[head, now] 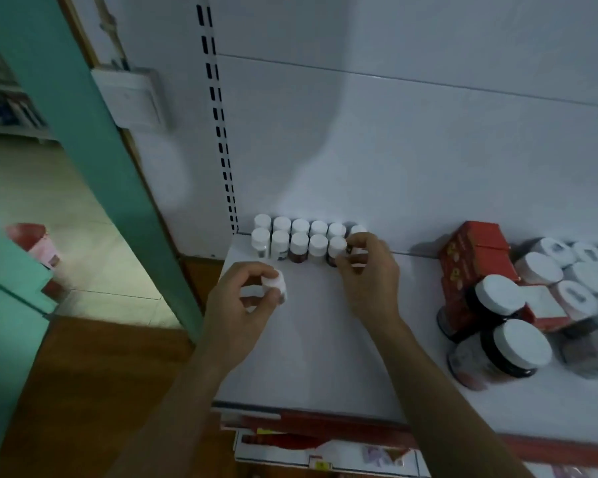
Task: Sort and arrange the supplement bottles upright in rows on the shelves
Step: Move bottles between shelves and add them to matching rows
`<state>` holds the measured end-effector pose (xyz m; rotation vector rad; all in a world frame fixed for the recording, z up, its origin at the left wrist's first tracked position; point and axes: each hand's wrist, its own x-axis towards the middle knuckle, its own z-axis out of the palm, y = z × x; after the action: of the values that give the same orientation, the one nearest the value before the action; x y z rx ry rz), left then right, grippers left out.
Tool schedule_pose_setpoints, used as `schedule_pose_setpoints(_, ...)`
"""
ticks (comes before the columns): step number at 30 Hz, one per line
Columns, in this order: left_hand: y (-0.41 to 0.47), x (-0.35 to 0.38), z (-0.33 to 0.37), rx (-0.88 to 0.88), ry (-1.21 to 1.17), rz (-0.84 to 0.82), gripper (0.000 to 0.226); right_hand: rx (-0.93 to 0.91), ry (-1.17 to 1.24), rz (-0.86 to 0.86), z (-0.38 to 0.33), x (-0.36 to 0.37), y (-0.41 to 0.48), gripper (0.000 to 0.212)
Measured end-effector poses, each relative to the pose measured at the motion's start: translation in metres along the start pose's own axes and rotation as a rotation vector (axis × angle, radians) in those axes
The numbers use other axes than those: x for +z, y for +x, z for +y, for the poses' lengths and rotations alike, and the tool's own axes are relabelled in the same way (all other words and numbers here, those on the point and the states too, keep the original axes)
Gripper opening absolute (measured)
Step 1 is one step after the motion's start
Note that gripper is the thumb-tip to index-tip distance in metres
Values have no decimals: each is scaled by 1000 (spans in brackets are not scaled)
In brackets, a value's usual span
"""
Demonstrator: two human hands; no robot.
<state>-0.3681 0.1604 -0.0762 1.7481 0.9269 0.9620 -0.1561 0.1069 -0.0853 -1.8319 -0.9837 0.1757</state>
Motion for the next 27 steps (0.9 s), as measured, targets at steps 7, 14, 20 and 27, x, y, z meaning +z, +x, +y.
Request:
schedule_pose_setpoints(7,29,29,22,-48,-175,-285,20,-89,-38,-252,-16,-25,-50,30)
schedule_pose_setpoints(14,38,37,-10,103,135,-280,13,191,-28,47,26,-21,-22,41)
schedule_pose_setpoints(20,39,39,-39,287,585,-293,22,186,-179,89,31,4,4,24)
schedule_pose_setpoints(27,35,42,-43,319,679,-287,26,118,-257,100,36,5,0,30)
